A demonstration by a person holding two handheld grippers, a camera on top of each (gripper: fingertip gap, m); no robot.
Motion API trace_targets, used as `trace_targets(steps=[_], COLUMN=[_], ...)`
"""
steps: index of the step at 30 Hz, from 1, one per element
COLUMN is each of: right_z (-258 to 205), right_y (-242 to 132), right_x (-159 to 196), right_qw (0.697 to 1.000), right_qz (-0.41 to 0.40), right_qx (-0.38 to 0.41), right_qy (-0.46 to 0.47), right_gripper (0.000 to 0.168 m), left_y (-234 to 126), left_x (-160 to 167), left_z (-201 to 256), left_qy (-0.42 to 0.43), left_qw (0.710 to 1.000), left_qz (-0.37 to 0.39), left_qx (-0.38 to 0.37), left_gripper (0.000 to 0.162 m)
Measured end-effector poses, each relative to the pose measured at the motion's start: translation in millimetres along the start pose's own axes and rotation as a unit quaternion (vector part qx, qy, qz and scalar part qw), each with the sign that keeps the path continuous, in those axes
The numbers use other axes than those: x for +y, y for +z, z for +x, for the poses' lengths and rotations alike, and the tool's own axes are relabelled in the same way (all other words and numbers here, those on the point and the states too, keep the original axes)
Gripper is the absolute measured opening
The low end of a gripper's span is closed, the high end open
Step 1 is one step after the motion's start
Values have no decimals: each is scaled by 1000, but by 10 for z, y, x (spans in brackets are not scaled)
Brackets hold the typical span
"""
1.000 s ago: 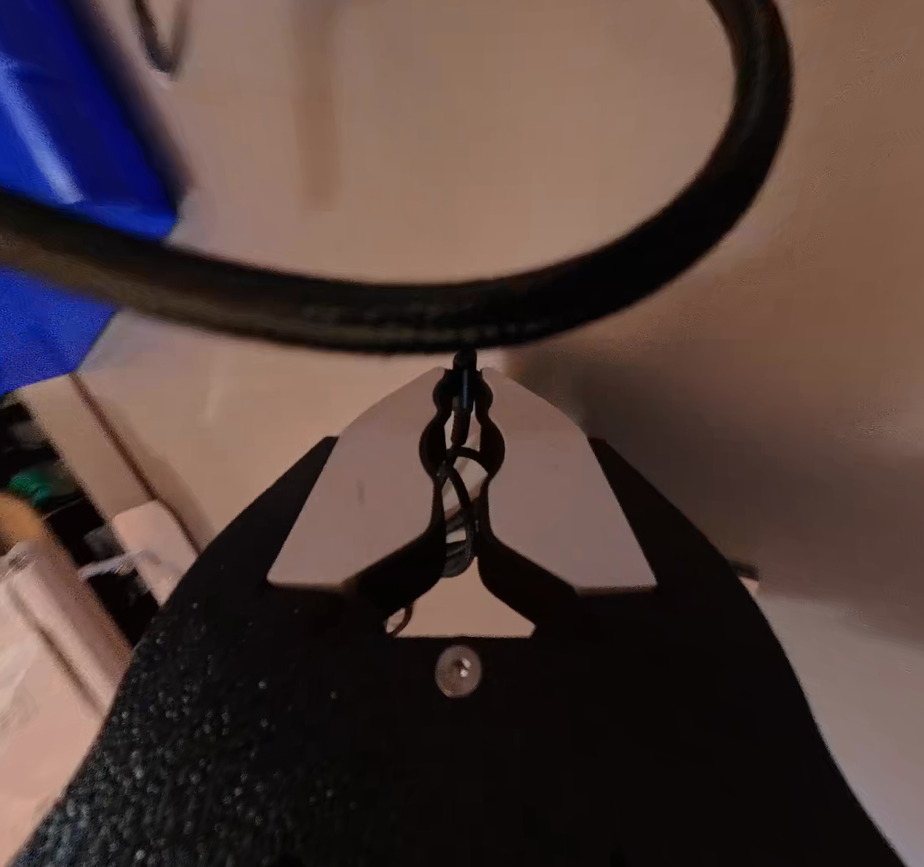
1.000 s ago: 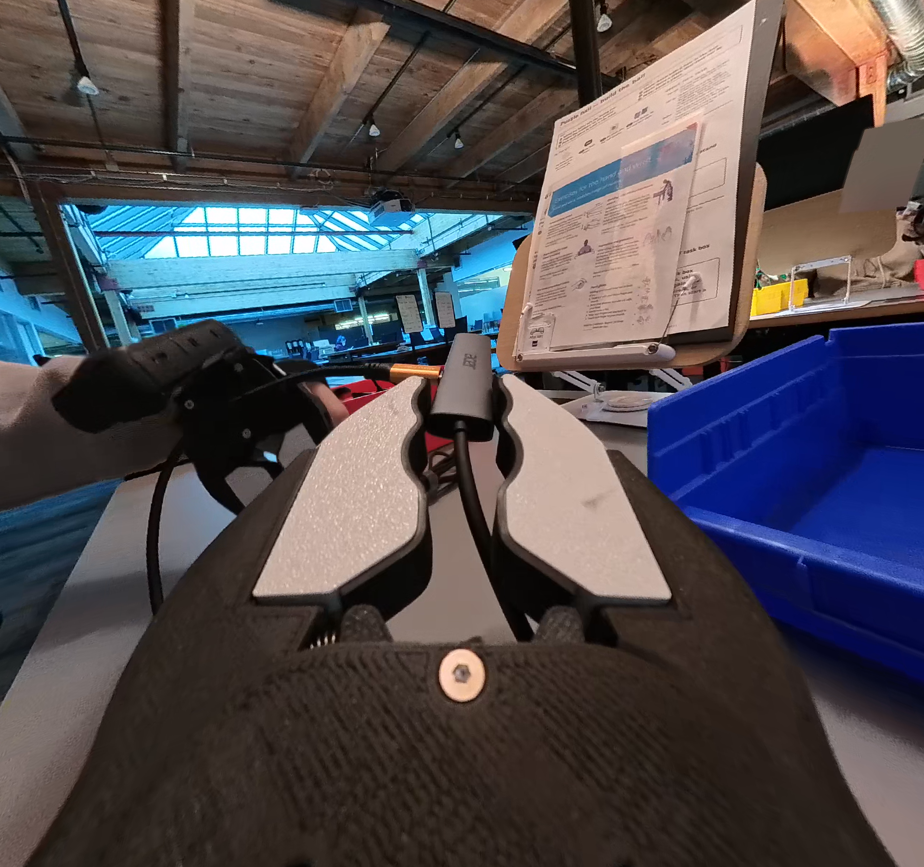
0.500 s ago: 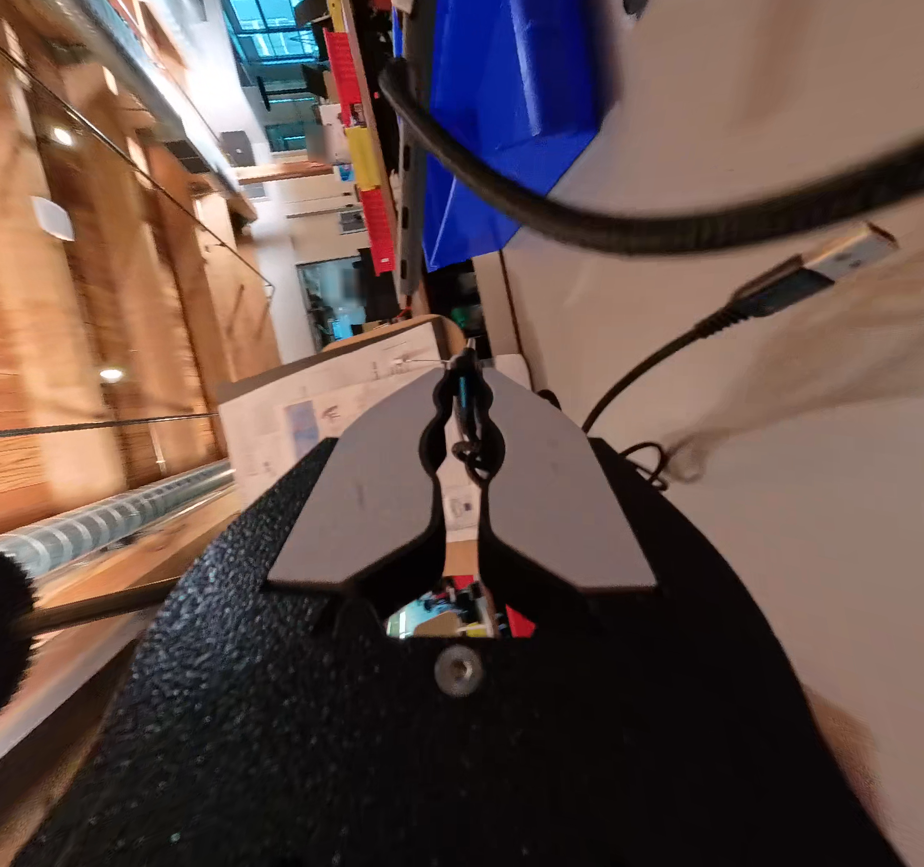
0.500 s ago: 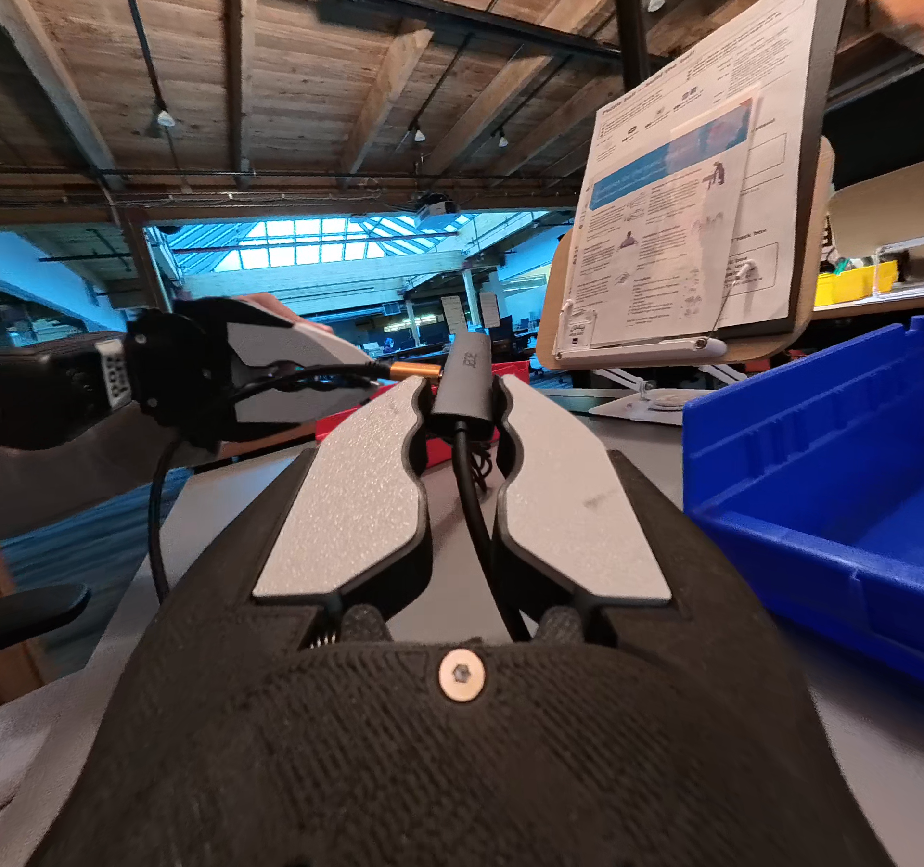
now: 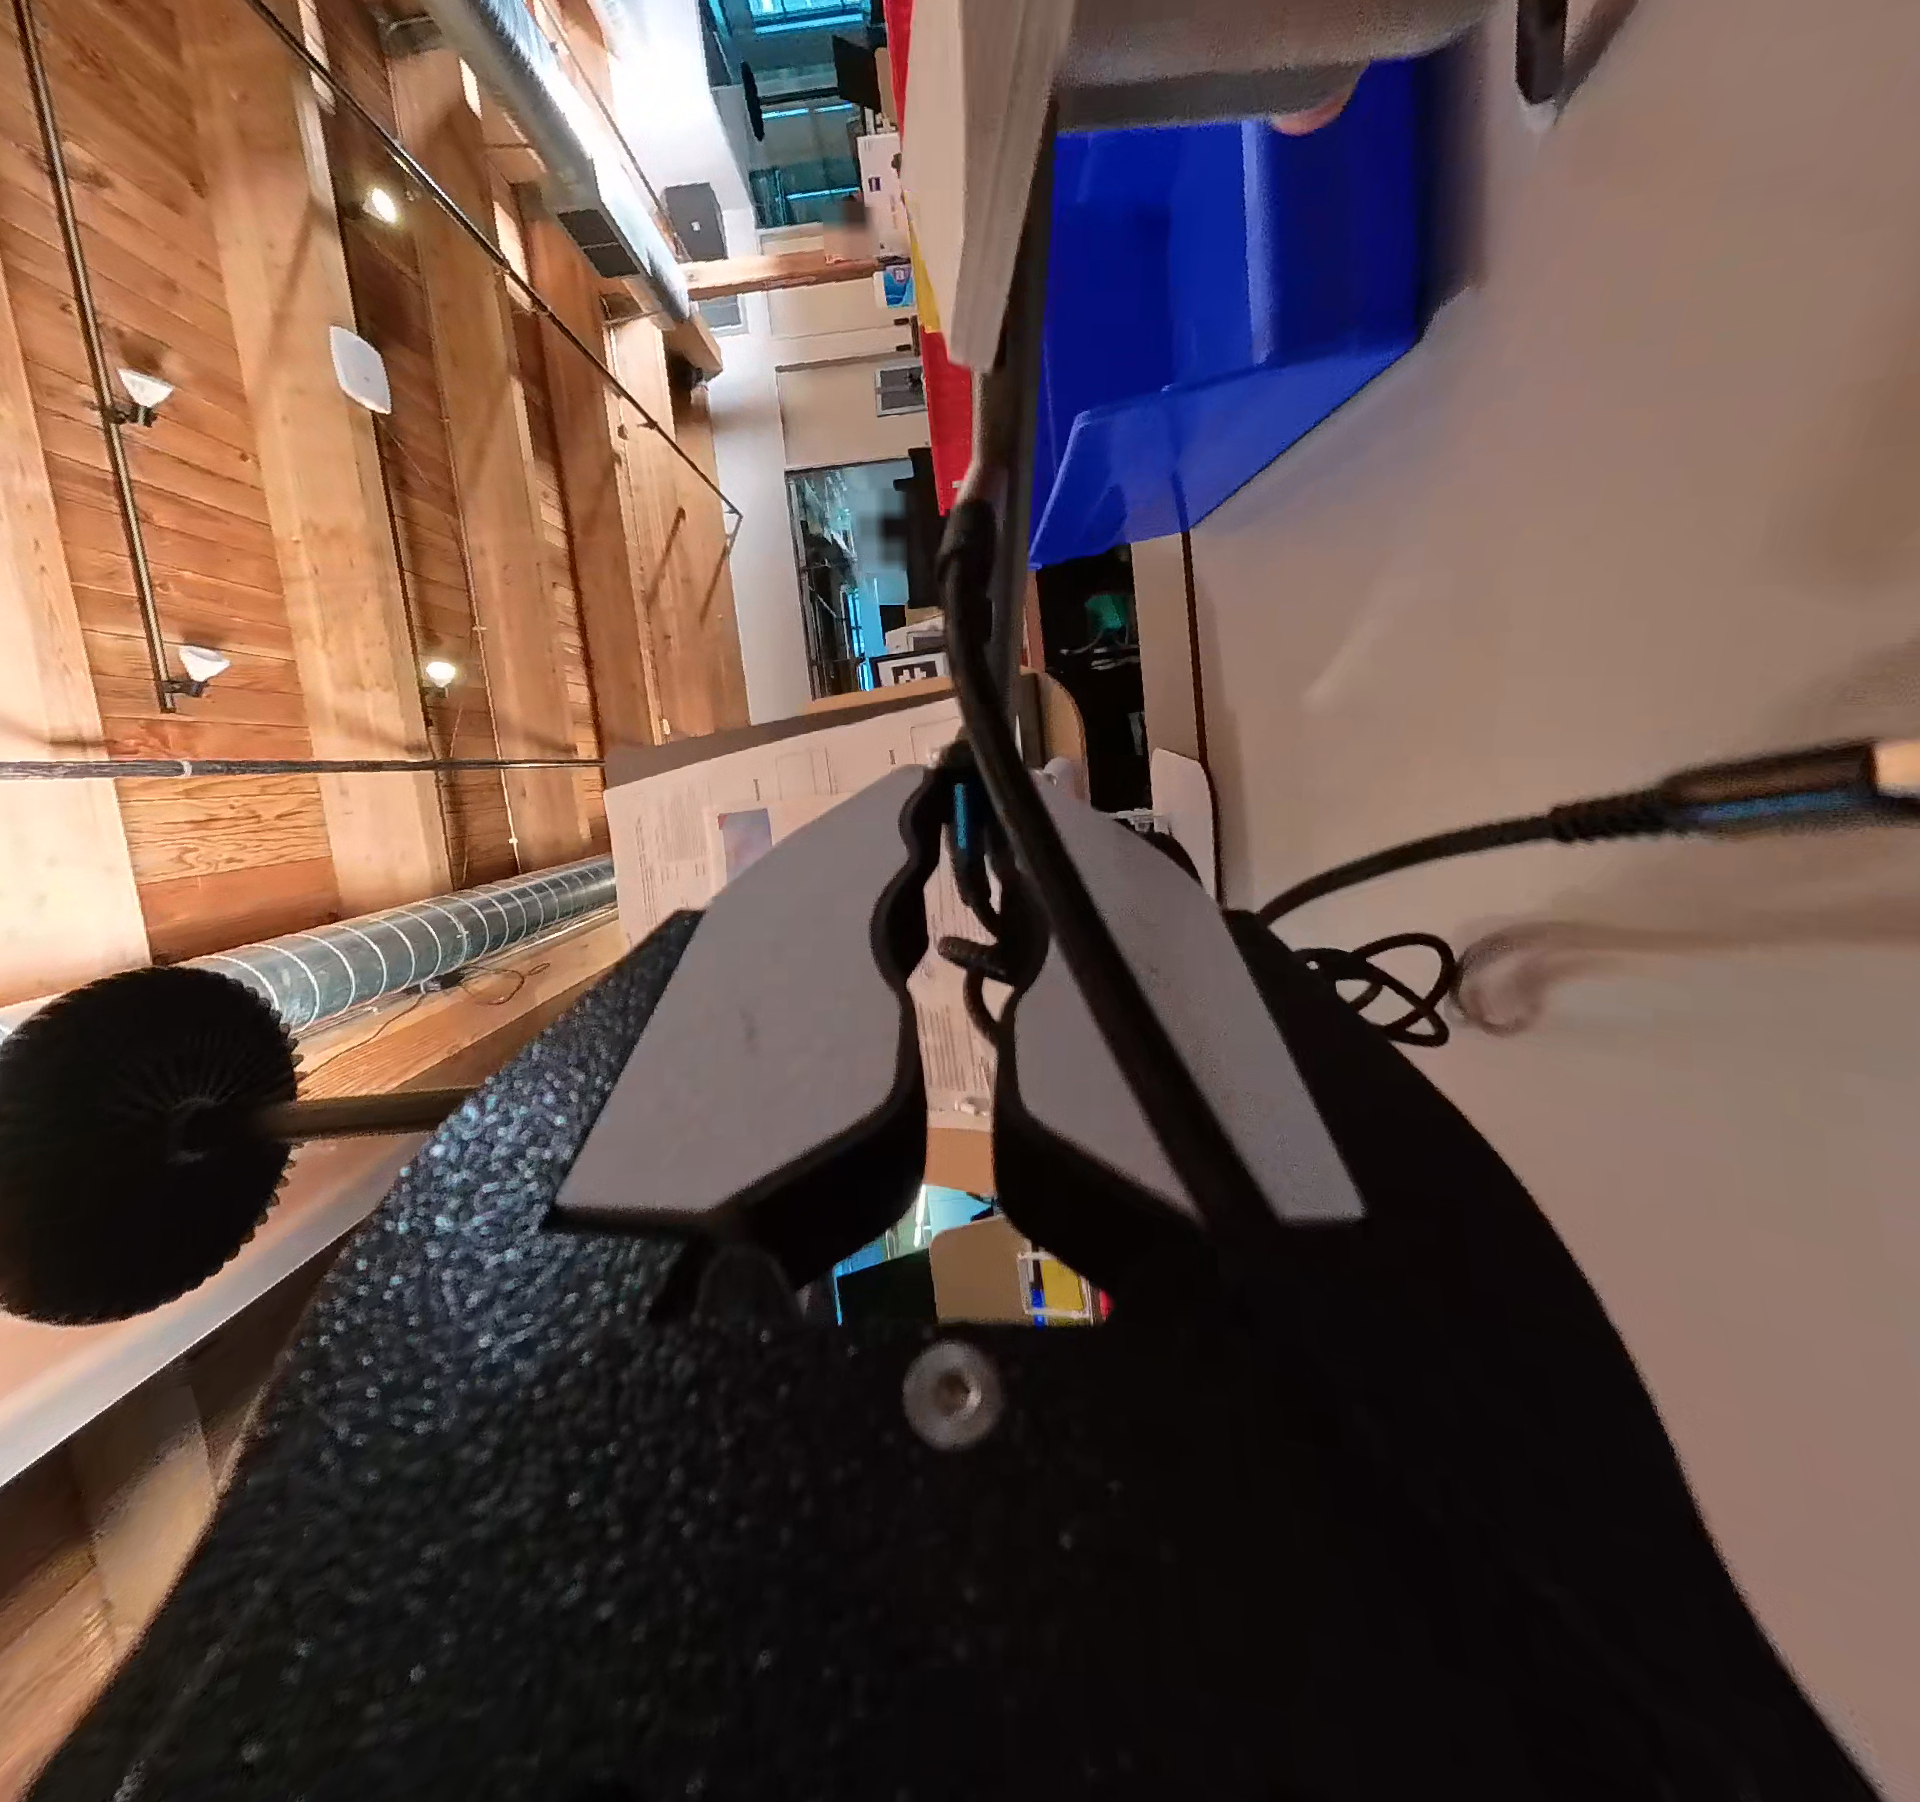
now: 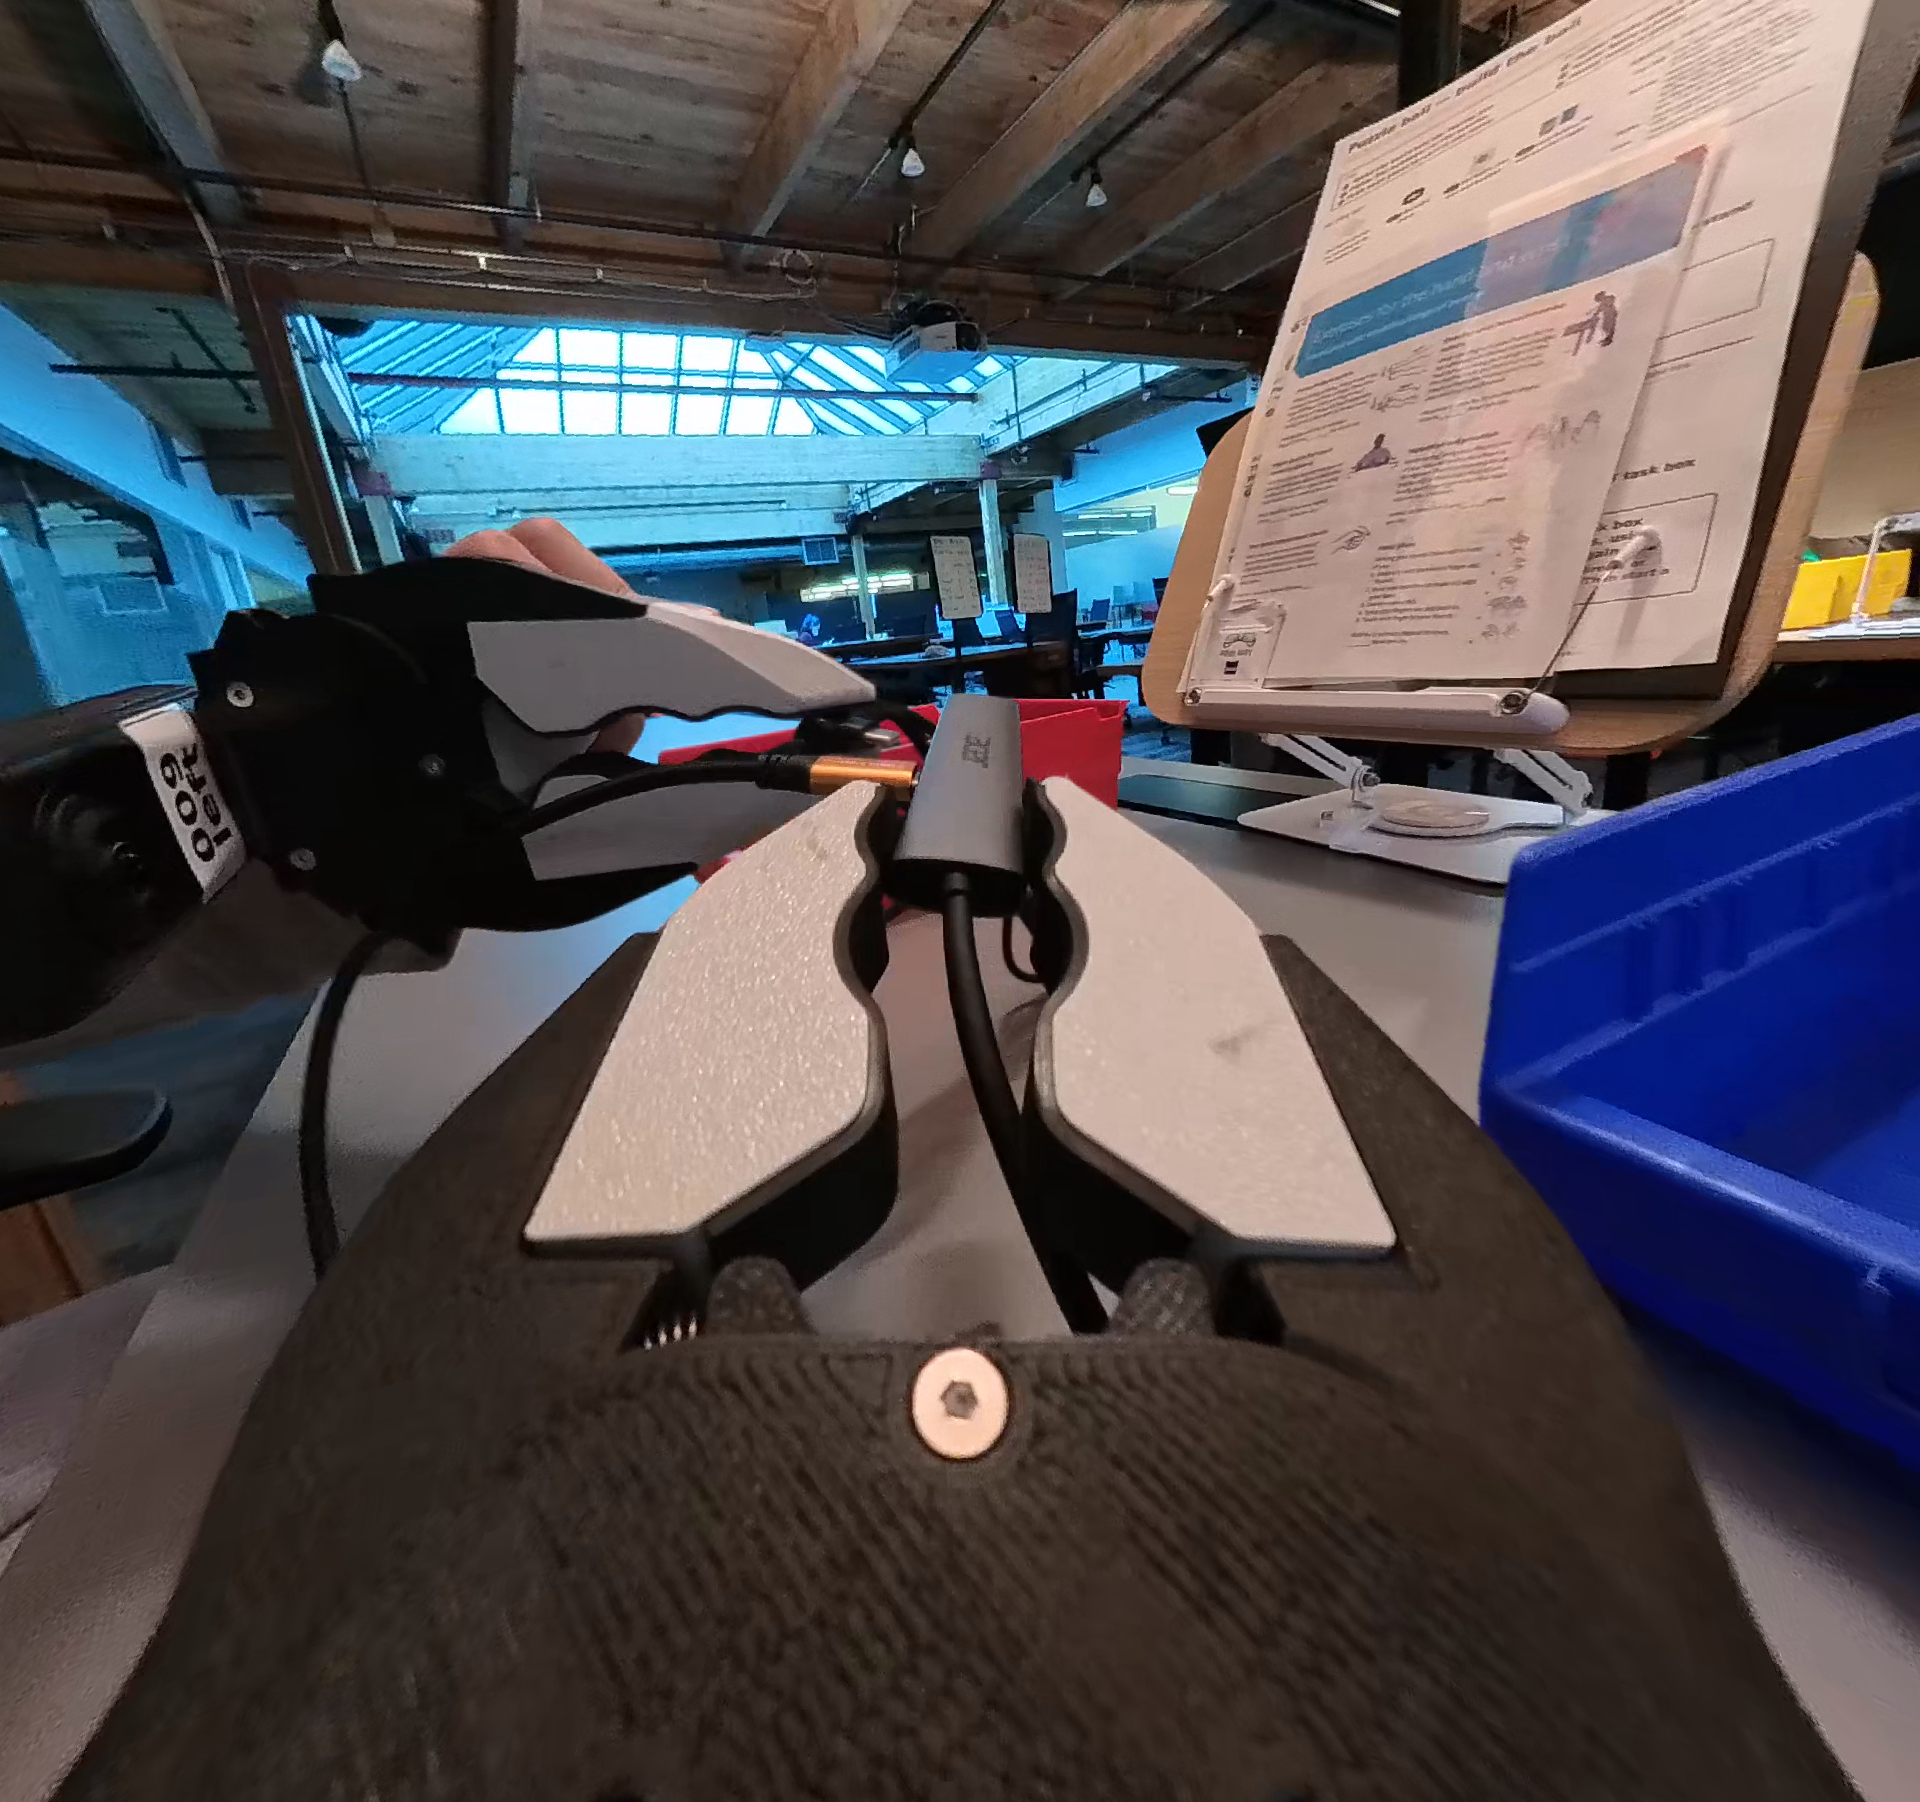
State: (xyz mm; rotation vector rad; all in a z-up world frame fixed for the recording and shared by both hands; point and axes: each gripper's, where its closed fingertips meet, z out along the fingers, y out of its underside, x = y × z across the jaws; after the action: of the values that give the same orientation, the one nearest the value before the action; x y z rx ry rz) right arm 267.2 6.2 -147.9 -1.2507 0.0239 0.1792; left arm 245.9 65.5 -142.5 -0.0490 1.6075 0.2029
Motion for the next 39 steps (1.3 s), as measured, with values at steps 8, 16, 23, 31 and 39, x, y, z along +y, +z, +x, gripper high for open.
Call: trace_targets(steps=[8,16,23,31,39], right_z=[-29,-19,-19,-46,13], right_y=[41,53,61,116,136], right_x=[41,53,71,142,170], right_qw=[1000,1000,999,997,997], right_qz=[-14,-18,-25,-51,-60], right_qx=[3,13,14,28,48], right_qy=[-12,-17,-17,-49,-26], right_gripper=[24,24,24,24,24], left_y=[49,64,90,79,132], left_x=[-93,-93,-88,-3,20], left_z=[68,89,104,172,186], left_qy=[-5,-11,-13,-6,2], left_qw=[1000,1000,1000,999,997], left_qz=[2,-13,-14,-50,-77], left_qx=[0,-10,7,17,12], left_gripper=[8,7,7,8,7])
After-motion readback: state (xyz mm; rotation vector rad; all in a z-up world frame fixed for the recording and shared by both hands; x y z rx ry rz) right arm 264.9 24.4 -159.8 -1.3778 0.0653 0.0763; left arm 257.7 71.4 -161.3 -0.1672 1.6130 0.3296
